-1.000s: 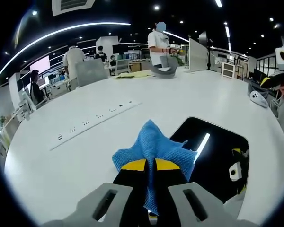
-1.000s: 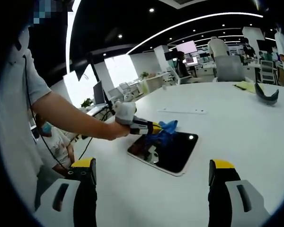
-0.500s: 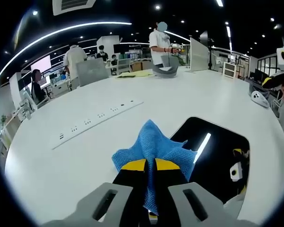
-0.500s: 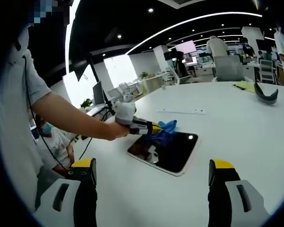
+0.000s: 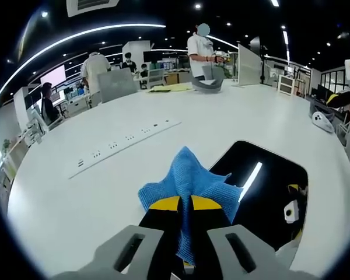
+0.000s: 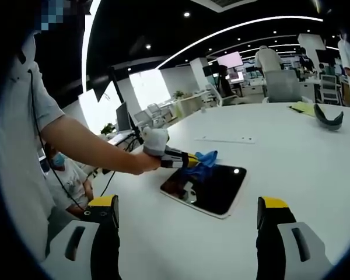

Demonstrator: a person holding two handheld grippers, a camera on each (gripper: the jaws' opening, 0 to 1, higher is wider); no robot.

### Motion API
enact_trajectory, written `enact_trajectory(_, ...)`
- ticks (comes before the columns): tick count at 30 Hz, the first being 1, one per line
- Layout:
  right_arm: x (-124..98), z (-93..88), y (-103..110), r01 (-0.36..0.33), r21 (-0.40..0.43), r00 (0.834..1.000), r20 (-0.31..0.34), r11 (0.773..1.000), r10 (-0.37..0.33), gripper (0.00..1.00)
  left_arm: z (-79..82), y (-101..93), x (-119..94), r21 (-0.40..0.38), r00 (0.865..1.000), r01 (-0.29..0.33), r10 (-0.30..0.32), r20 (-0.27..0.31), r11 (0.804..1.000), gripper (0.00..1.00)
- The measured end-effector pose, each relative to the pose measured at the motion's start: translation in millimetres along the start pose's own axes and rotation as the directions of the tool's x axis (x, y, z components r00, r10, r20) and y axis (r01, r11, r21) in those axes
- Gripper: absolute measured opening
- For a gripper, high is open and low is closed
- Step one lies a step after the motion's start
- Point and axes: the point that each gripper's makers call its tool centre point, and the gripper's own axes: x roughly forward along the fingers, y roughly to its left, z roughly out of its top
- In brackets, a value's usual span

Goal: Wipe the mirror surface with the cleaning cloth until all visible marks leave the cleaned area.

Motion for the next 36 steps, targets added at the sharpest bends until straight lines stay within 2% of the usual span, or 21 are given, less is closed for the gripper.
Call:
enact_trajectory(22,-9.1,5.5,13.4,-0.014,-0.019,1.0,0.024,1.0,0.014,0.98,-13.7,-1.6,-21.1,0.0,0.997,-0.042,0.042,-0.065,0.999,0.03)
enact_trajectory(36,-11.2,13.7,20.0,-0.024,-0.037,0.999,0.047,0.999,0.026,0.98,-26.5,-6.9,-40.4,-0.036,0.993,-0.085,0.082,-0.087,0.996,0.03)
